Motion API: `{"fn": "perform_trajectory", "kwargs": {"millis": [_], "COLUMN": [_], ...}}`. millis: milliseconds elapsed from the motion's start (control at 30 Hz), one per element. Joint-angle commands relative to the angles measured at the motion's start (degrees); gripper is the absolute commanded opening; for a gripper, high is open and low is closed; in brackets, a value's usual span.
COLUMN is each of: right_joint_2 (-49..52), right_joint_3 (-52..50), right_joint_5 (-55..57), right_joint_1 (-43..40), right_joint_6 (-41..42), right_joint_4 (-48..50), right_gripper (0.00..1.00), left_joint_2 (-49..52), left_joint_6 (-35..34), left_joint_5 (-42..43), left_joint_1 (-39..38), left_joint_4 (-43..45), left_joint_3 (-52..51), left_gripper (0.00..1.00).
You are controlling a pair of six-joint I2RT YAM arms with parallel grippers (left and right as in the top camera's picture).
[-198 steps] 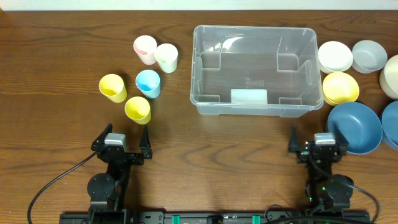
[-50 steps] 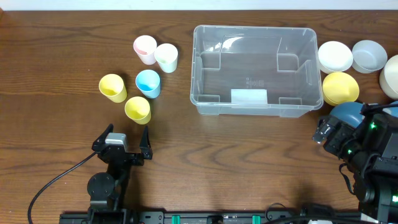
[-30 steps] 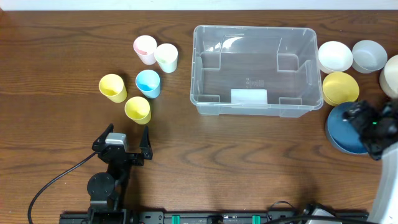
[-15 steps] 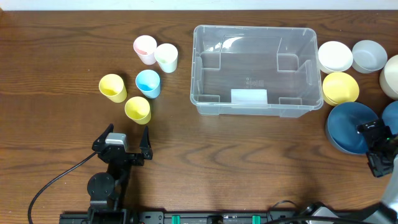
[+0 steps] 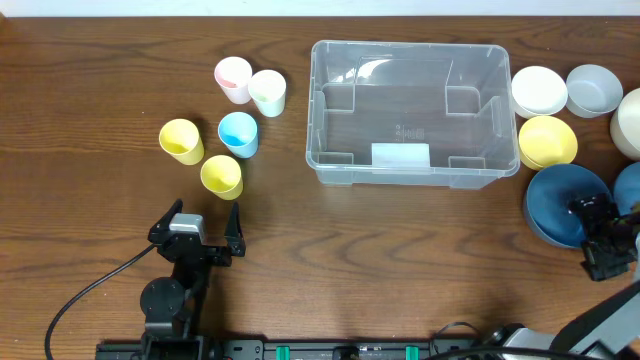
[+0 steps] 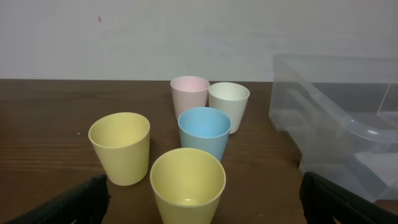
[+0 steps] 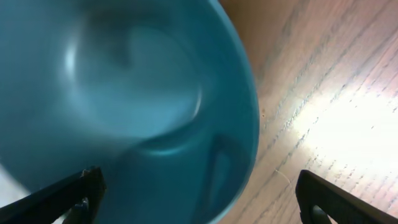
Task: Pack container
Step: 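Grasp the rim of the large blue bowl with the right gripper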
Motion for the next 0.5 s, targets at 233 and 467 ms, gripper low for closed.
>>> {"fn": "perform_trajectory", "kwargs": {"millis": [233,467], "right_joint_2": [2.36,2.36], "right_joint_3": [-0.17,-2.67], "right_joint_5": [3.63,7.74], "right_joint_1": [-0.22,-0.22], "right_joint_6": [2.14,4.26], "right_joint_4": [0.94,1.55], "right_gripper": [0.94,0.71], "left_joint_2": [0.02,0.02], "left_joint_6": [0.76,0.76], "left_joint_5": [1.44,1.44], "left_joint_1": [0.39,0.39], "left_joint_4": [-2.14,-2.14], "left_joint_3": [-0.81,-0.81], "left_gripper": [0.98,0.98]}}
